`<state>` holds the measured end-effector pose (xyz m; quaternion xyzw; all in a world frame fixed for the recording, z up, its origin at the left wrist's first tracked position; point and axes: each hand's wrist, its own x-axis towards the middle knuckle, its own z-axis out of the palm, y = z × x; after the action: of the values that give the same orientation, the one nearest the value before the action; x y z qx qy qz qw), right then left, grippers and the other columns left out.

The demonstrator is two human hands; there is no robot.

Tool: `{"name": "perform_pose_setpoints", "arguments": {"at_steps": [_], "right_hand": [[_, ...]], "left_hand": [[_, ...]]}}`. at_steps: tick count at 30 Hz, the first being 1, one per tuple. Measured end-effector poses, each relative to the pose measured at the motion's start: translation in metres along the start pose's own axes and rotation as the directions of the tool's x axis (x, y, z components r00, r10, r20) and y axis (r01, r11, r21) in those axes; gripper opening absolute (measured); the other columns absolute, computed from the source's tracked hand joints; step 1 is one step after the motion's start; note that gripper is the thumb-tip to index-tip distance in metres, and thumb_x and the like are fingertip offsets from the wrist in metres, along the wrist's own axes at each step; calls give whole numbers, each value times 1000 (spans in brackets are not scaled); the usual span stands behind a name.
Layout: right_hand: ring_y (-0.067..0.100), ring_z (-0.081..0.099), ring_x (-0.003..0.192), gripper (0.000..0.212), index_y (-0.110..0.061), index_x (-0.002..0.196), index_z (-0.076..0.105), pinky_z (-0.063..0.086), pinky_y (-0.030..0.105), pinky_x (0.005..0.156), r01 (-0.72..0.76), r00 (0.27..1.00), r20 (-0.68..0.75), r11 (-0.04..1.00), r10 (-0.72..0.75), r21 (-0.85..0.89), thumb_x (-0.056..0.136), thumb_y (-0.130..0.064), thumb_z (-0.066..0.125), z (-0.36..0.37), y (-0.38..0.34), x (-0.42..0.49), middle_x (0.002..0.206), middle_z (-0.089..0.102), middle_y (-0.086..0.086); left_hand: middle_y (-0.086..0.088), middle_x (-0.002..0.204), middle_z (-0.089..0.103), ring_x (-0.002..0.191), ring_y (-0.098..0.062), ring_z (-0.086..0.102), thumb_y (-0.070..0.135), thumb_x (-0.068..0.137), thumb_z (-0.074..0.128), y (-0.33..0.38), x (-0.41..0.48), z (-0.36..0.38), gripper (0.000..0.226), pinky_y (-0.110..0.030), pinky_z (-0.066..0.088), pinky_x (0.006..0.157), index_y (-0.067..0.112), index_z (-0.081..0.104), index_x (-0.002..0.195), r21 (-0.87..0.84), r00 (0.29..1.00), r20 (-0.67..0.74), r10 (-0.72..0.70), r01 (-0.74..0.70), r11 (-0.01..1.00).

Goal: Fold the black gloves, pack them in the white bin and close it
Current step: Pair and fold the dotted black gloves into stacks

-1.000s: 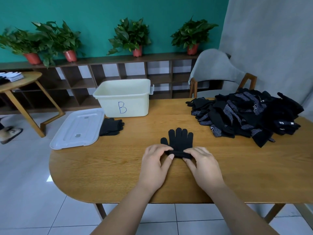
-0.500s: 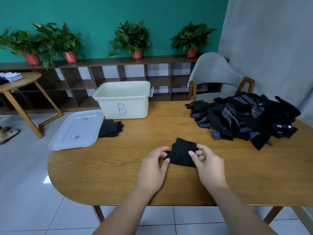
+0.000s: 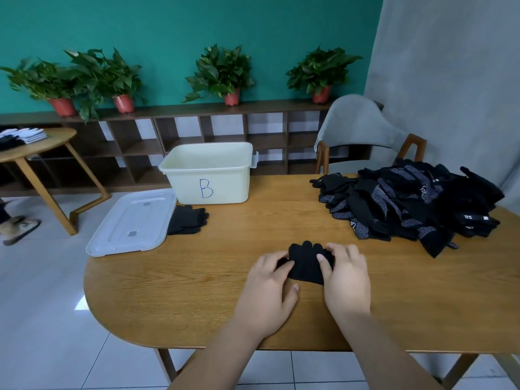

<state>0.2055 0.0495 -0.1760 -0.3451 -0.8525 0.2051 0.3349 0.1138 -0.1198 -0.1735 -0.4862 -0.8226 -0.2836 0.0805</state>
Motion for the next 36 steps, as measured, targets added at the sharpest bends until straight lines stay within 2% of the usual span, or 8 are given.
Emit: {"name": "perform_pose_setpoints", "arguments": {"at_steps": [4,8,11,17,25,29,32,36], "right_hand": [[26,26,153,50,-26,156,44,39,50,114,203,970,182,952,-163,-228,111,-47,35,5,1,-2,167,34,-5],[27,0,161,62,-32,165,25,14,50,129,169,924,381,934,-39,-316,109,-56,13,9,0,2,175,13,-8],[24,2,161,59,-31,163,29,17,48,128,162,948,308,953,-79,-255,110,-53,19,6,-1,1,174,16,-8],[14,41,145,31,-29,129,71,39,42,113,197,972,139,980,-190,-37,107,-30,48,3,7,-5,146,58,-15],[19,54,108,18,-29,111,80,46,38,81,367,930,86,911,-357,-189,97,-31,67,4,2,-13,106,63,-9],[19,50,133,31,-35,119,78,49,41,96,463,881,207,864,-425,-198,102,-44,52,3,-4,-13,139,62,-11],[11,35,149,58,-47,142,60,35,40,119,447,851,398,870,-342,-209,101,-66,23,2,-11,-13,157,45,-24],[9,24,154,67,-52,153,42,24,38,124,448,817,487,872,-308,-199,98,-72,8,5,-31,-19,165,31,-26]], "left_hand": [[10,168,35,155,-8,26,40,106,42,6,0,-1,56,-35,16,130,24,45,159,94,991,91,103,-112,989],[13,170,31,159,-5,14,45,107,33,6,-1,1,59,-37,6,132,28,38,163,143,984,163,65,-89,986],[11,169,34,160,-9,13,45,107,34,6,0,2,57,-40,10,132,23,45,159,163,988,124,91,-111,980],[14,132,61,128,-11,52,36,105,49,6,-4,5,38,-37,28,122,30,63,139,148,984,7,178,-177,973],[0,134,62,138,-25,49,44,104,45,-1,-2,9,41,-51,30,123,26,76,123,217,978,-164,-132,166,962],[-1,132,63,128,-27,51,45,104,38,-10,-3,4,46,-47,41,113,34,74,130,169,935,-162,-315,341,925],[7,133,62,125,-20,50,39,108,41,-22,-3,-10,40,-38,40,107,39,66,140,177,939,-74,-335,342,923],[11,130,67,123,-17,52,34,111,41,-36,2,-43,39,-36,39,100,43,57,146,129,927,-12,-375,373,919]]}}
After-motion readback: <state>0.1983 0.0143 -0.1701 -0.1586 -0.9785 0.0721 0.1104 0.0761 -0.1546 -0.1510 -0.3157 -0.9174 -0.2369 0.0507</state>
